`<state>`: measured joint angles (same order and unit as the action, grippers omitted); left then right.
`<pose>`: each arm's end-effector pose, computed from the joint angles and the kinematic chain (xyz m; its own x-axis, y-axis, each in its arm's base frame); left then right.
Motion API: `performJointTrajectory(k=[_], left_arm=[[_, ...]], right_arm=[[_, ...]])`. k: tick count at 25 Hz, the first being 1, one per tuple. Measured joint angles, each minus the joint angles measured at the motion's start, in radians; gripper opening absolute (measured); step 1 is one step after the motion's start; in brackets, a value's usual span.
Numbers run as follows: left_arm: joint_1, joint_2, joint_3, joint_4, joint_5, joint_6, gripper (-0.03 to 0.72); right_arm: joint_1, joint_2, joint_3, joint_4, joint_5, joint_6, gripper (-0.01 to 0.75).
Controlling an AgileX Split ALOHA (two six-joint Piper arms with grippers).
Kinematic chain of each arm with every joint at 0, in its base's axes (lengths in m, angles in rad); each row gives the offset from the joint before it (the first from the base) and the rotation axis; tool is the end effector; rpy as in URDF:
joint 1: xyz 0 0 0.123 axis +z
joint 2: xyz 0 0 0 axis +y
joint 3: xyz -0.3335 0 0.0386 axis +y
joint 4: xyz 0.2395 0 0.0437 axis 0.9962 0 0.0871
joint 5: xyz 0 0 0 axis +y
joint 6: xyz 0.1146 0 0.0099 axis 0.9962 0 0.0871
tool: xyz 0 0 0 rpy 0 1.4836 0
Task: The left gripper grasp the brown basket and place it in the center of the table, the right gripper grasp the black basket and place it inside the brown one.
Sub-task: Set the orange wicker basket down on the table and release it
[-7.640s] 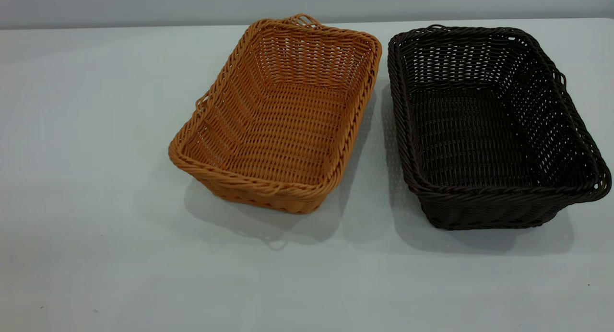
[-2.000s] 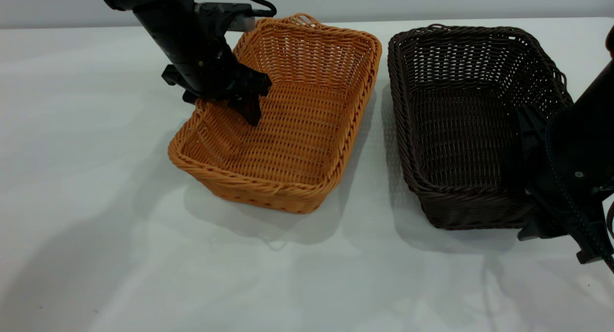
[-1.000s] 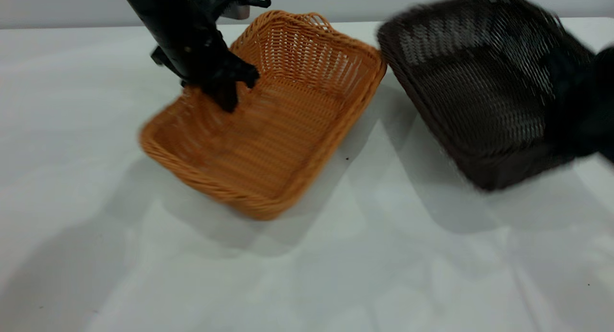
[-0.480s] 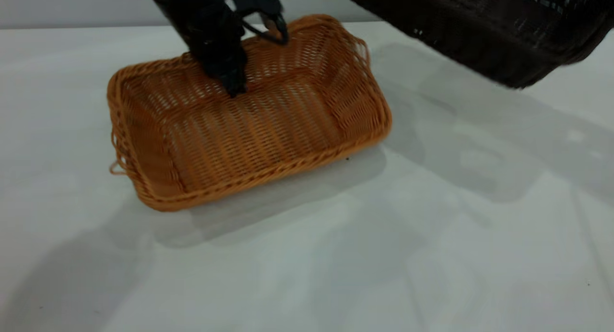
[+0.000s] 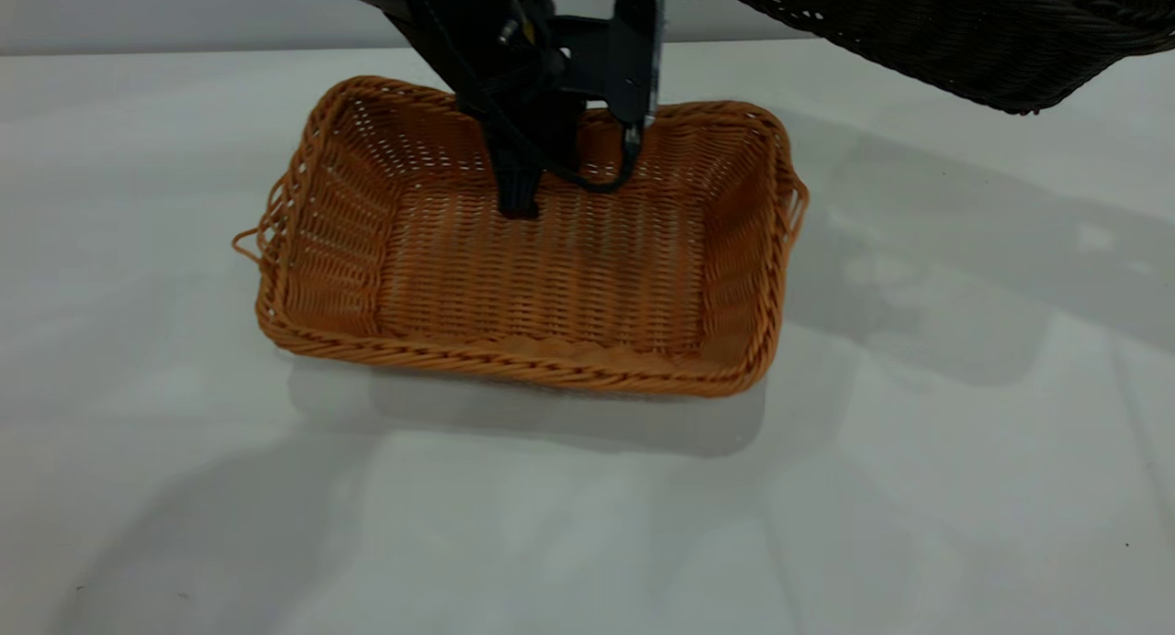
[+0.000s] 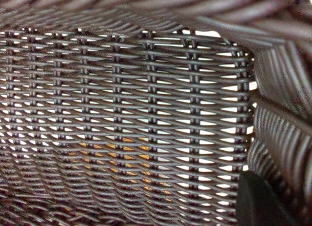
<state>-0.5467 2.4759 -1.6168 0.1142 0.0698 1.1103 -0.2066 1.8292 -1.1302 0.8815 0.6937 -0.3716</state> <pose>0.4722 -0.2863 0.0600 0.2684 0.9377 -0.2208 0.7740 -0.0734 0.6289 0.3830 -0.0222 0.2258 -0.8249 0.5018 -0.2602 0.2841 0.7660 0.5766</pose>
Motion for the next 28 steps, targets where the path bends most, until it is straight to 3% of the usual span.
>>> performJointTrajectory(k=[7,11,16,19,24,28], left_arm=[[-0.015,0.006,0.000,0.053,-0.013,-0.107,0.112],[-0.015,0.014,0.001,0.059,-0.017,-0.151,0.244],[-0.019,0.028,0.013,0.055,-0.020,-0.233,0.473],[-0.023,0.016,0.014,0.053,-0.021,-0.259,0.547],[-0.024,-0.076,0.017,0.053,0.021,-0.265,0.572],[-0.024,-0.188,0.018,0.053,0.131,-0.267,0.572]], right_arm=[[0.000,0.001,-0.001,-0.021,0.005,-0.001,0.078],[0.000,0.001,-0.002,-0.028,0.008,-0.001,0.078],[-0.031,0.001,-0.052,-0.039,0.029,-0.005,0.078],[-0.061,0.001,-0.099,-0.039,0.037,0.000,0.078],[-0.080,0.001,-0.126,-0.039,0.048,0.003,0.078],[-0.080,0.012,-0.127,-0.039,0.055,0.015,0.078]])
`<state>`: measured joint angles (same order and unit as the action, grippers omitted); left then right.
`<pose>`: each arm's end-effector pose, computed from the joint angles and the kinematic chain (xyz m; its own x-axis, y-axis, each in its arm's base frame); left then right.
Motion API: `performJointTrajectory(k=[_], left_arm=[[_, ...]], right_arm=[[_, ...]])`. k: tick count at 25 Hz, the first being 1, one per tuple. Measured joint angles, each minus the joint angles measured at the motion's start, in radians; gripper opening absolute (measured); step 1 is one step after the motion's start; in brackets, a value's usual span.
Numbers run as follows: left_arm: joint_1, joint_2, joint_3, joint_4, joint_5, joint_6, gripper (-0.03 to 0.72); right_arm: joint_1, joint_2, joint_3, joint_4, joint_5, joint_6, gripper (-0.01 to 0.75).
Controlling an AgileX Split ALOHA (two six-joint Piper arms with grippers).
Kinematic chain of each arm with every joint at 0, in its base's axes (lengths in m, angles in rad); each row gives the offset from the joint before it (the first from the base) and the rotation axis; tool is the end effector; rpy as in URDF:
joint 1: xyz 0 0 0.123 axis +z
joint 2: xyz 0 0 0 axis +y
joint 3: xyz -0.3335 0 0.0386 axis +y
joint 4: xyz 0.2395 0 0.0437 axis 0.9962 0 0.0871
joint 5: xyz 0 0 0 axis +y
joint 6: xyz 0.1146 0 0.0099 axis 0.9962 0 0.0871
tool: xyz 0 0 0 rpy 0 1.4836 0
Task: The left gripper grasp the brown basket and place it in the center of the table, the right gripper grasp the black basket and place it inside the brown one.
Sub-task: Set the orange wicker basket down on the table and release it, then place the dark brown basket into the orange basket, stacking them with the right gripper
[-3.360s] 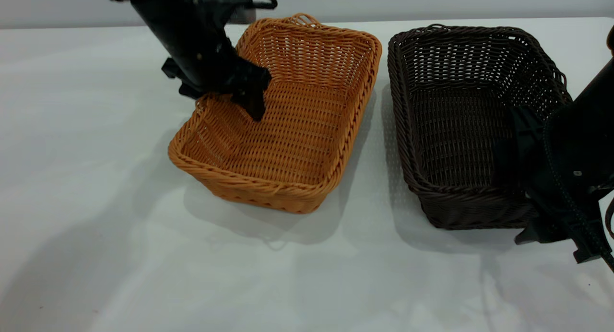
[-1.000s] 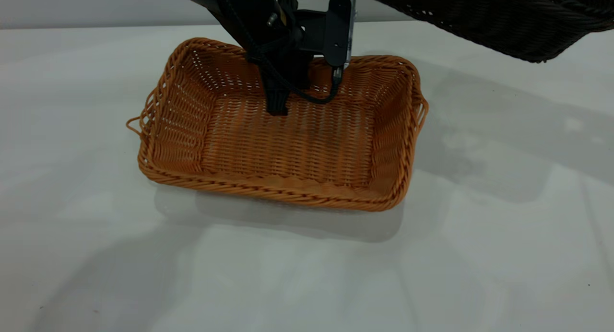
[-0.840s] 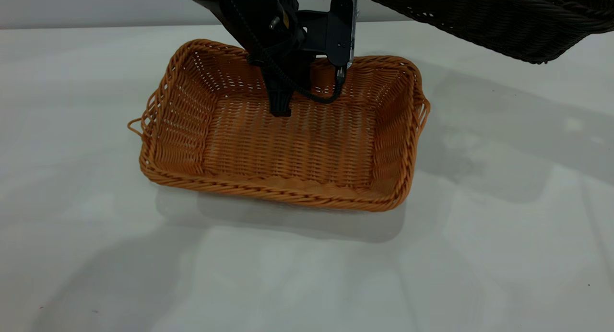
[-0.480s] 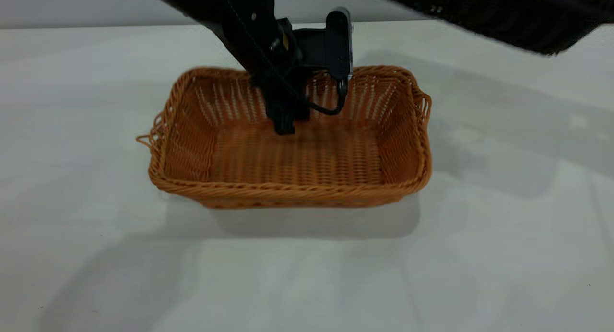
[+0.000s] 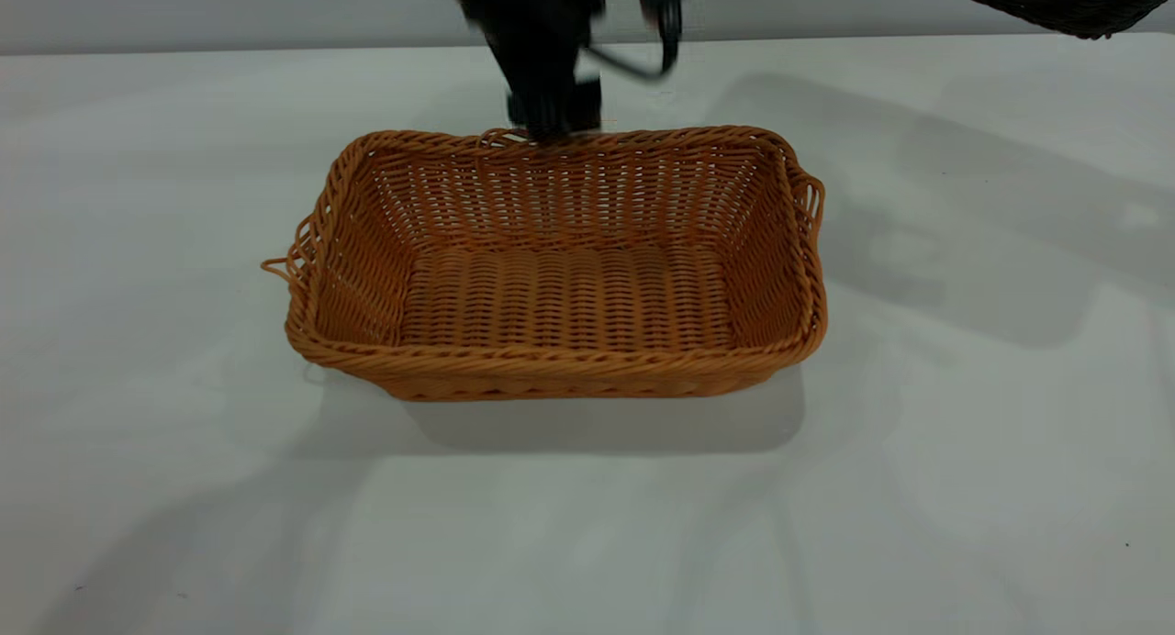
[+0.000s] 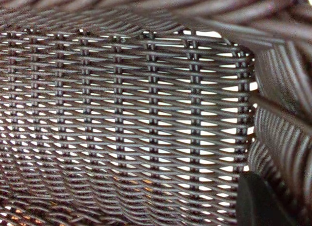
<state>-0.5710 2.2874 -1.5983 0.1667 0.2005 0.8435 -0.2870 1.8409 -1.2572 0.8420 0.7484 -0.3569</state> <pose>0.4571 -0.2891 0.1480 0.1177 0.9284 -0.3524 0.7883 0.1285 0.6017 0.3995 -0.0570 0.2526 -0.7865 0.5236 -0.3275 0.2717 0.7696 0.5779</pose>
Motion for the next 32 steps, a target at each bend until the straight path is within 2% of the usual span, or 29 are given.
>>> performJointTrajectory(k=[4,7,9,11,15,17,21,25,32], left_arm=[[0.043,-0.123,0.001,-0.002,0.126,0.008,0.572],[0.145,-0.216,0.001,-0.002,0.187,0.004,0.572],[0.212,-0.271,0.001,-0.001,0.211,-0.007,0.572],[0.274,-0.324,0.002,-0.001,0.215,-0.029,0.572],[0.360,-0.424,0.002,-0.001,0.223,-0.085,0.572],[0.390,-0.461,0.002,-0.001,0.229,-0.115,0.572],[0.416,-0.510,0.002,0.001,0.242,-0.163,0.572],[0.416,-0.526,0.002,-0.003,0.264,-0.171,0.572],[0.416,-0.528,0.002,-0.013,0.293,-0.173,0.572]], right_arm=[[0.000,0.030,-0.001,0.000,0.013,0.028,0.078],[0.016,0.047,-0.001,-0.001,0.050,0.035,0.078],[0.052,0.054,-0.002,-0.008,0.082,0.038,0.078],[0.117,0.064,-0.003,-0.023,0.109,0.038,0.078],[0.310,0.110,-0.006,-0.038,0.120,0.049,0.078],[0.409,0.147,-0.006,-0.037,0.106,0.061,0.078],[0.544,0.221,-0.007,-0.037,0.030,0.066,0.078],[0.573,0.286,-0.036,-0.048,-0.026,0.067,0.078],[0.530,0.309,-0.075,-0.118,-0.023,0.075,0.078]])
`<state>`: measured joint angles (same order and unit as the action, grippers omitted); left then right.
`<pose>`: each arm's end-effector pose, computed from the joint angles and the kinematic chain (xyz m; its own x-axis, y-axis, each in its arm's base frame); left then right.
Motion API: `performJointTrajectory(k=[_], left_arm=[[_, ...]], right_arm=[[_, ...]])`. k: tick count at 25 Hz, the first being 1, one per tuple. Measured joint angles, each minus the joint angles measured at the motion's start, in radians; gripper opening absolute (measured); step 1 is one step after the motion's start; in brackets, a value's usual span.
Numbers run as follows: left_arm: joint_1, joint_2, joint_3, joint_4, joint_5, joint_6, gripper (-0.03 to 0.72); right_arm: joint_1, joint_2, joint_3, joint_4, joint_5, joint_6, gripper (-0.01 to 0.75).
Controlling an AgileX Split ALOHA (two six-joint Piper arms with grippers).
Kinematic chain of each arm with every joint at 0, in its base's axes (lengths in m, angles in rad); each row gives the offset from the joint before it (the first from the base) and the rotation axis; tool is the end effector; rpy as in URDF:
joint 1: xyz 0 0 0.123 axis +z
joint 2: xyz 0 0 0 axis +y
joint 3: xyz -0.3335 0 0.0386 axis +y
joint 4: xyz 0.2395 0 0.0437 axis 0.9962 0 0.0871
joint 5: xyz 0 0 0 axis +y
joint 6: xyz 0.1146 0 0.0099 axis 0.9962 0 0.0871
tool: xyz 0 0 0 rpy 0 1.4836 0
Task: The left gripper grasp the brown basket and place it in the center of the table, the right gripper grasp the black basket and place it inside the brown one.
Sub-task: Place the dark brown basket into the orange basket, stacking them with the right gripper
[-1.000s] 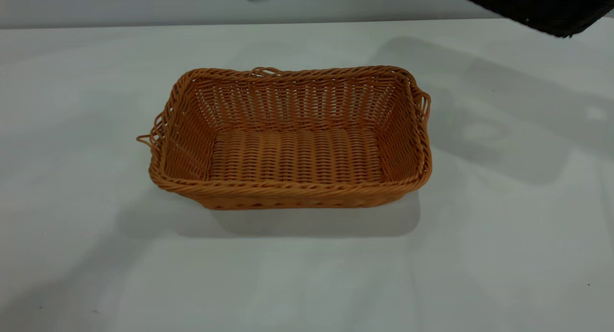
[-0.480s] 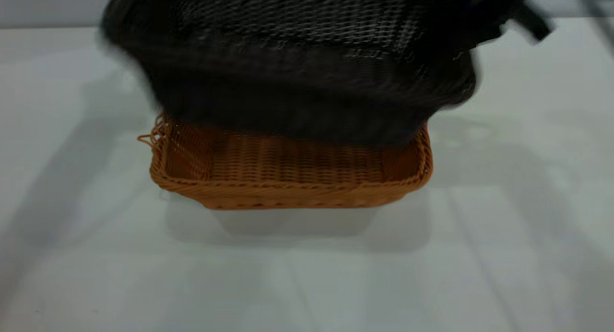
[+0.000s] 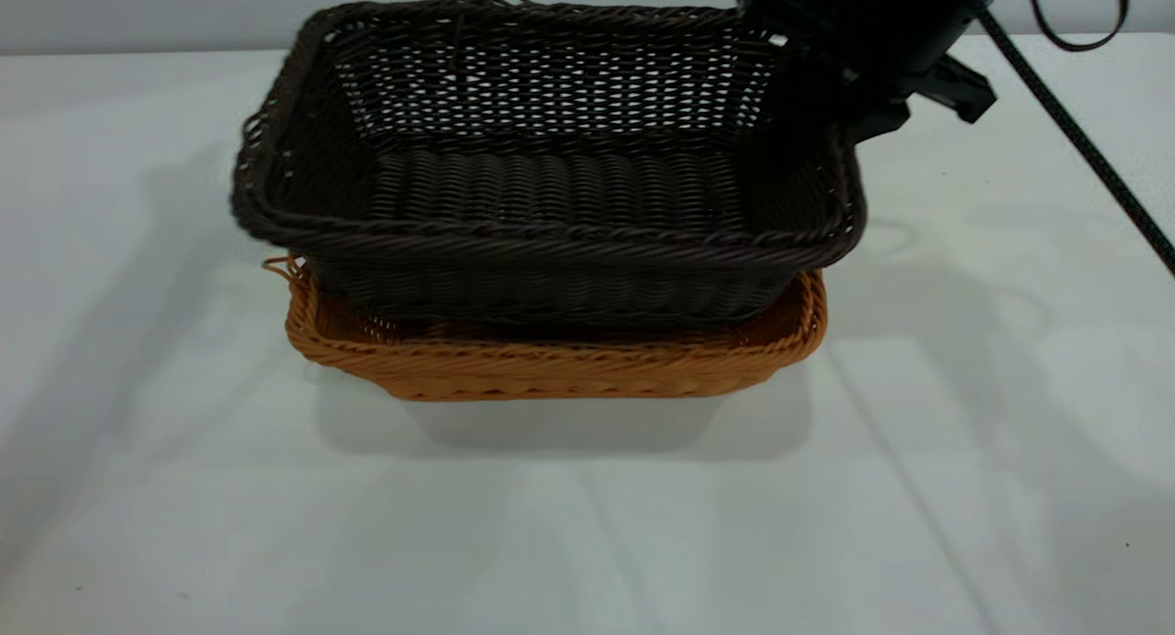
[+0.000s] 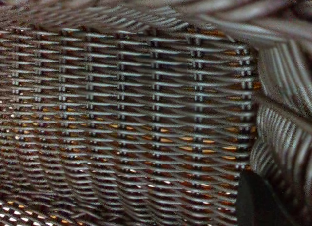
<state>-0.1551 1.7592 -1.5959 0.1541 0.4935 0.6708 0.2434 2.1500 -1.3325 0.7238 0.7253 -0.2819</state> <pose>0.4367 -0.0598 0.3861 -0.2984 0.7755 -0.5564 0.4463 0.6286 0.6369 0.4114 0.1543 0.1362 -0.9931 0.0291 -0.1134 -0.0293 0.8764 0.4808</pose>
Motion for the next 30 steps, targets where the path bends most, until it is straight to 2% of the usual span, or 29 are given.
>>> performJointTrajectory(k=[6,12,14,16,21,23,26,30], left_arm=[[0.000,-0.001,0.000,-0.041,0.003,-0.003,0.572],[0.000,-0.001,0.000,-0.043,0.017,-0.003,0.572],[0.000,-0.001,0.000,-0.044,0.017,-0.003,0.572],[0.000,-0.001,0.000,-0.047,0.019,-0.003,0.572],[0.000,-0.001,0.000,-0.051,0.021,-0.003,0.572],[0.000,-0.004,0.000,-0.067,0.024,-0.003,0.572],[0.000,-0.023,0.000,-0.115,0.029,-0.003,0.572],[0.000,-0.071,0.000,-0.185,0.050,-0.003,0.572]], right_arm=[[-0.005,0.043,-0.003,-0.015,0.009,0.014,0.080],[0.007,0.066,-0.003,-0.023,-0.033,0.016,0.108],[0.007,0.066,-0.003,-0.024,-0.036,0.016,0.160],[0.007,0.066,-0.005,-0.024,-0.036,0.012,0.244],[0.008,0.054,-0.008,-0.015,-0.007,-0.042,0.526],[0.008,0.042,-0.008,-0.026,0.020,-0.068,0.605],[0.008,0.012,-0.008,-0.063,0.083,-0.089,0.648],[0.008,-0.051,-0.008,-0.151,0.153,-0.089,0.618]])
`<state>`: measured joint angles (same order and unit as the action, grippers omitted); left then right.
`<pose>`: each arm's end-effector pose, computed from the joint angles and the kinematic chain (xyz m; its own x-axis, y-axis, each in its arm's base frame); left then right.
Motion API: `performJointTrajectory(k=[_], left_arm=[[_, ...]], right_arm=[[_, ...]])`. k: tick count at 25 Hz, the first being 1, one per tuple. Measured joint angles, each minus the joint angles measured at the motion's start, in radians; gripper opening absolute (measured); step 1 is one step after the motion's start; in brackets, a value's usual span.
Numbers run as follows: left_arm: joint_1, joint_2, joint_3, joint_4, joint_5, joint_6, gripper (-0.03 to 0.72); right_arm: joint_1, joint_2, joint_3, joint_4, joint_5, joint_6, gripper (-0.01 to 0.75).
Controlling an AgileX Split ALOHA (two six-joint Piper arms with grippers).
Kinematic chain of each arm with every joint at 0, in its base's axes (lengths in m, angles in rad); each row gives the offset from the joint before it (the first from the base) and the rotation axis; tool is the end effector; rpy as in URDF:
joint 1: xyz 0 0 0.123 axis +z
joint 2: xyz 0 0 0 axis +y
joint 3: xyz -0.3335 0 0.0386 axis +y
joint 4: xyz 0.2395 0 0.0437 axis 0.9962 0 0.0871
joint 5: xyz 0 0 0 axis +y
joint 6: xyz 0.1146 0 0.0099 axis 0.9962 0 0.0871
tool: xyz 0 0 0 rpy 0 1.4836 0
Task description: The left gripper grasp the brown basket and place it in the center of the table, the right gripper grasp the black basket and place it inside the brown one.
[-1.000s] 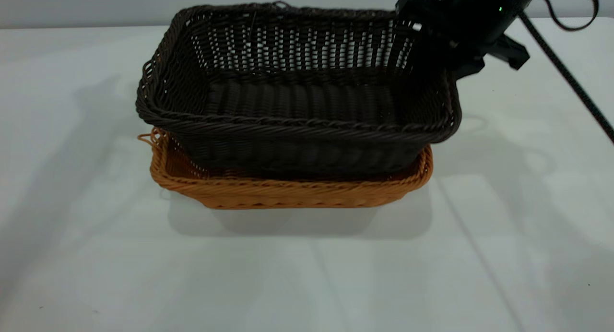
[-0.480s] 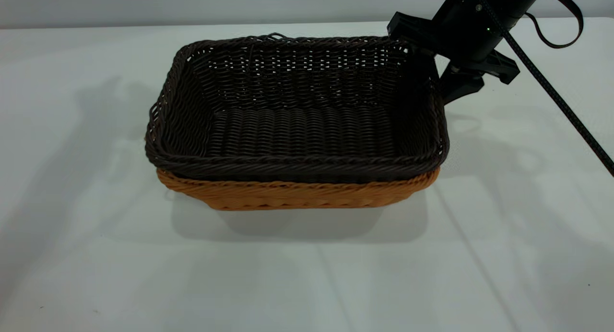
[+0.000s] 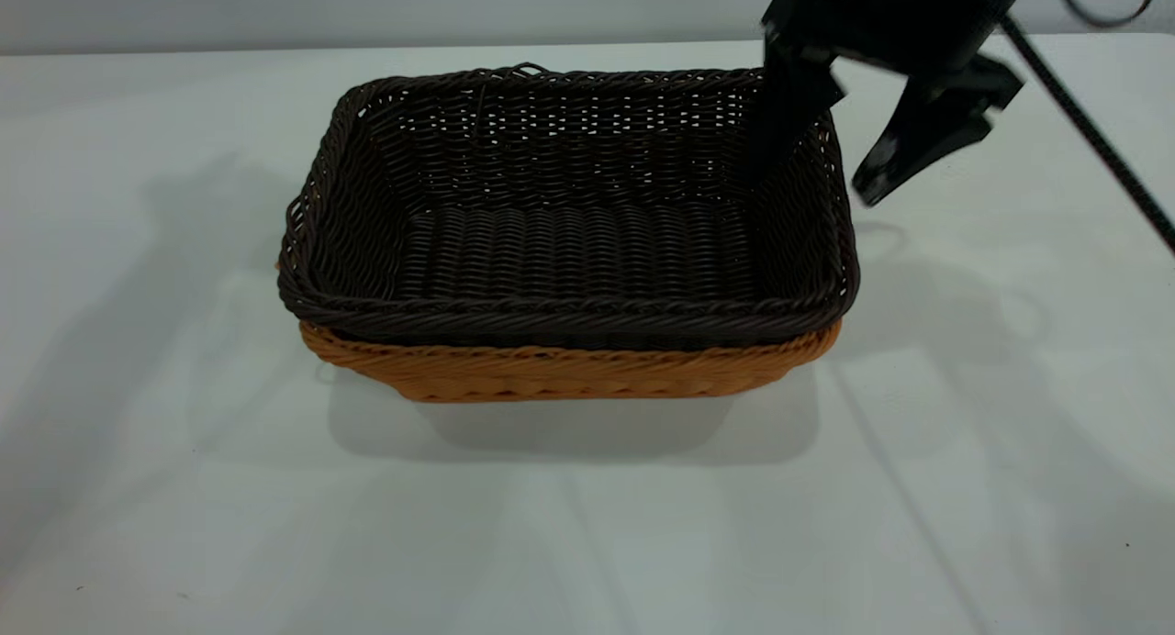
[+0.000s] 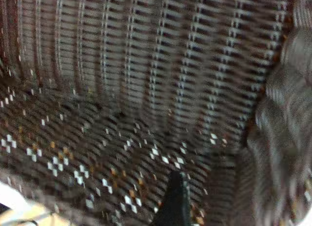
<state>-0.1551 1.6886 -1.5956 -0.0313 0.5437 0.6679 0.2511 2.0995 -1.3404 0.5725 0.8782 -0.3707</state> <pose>0.4128 -0.0664 0.4108 -0.3129 0.6542 -0.6886 0.4432 0.7418 0.5033 0.3914 0.1500 0.1544 -0.9682 -0.2299 -0.0986 -0.2499 0.8741 0.4166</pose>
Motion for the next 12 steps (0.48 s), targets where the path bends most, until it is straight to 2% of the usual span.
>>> performJointTrajectory(k=[5,12], left_arm=[[0.000,-0.102,0.000,-0.095,0.118,0.000,0.572],[0.000,-0.289,0.000,-0.173,0.324,-0.018,0.572]], right_arm=[[0.000,-0.136,0.000,-0.149,0.083,0.077,0.561],[0.000,-0.475,0.000,-0.342,0.221,0.173,0.554]])
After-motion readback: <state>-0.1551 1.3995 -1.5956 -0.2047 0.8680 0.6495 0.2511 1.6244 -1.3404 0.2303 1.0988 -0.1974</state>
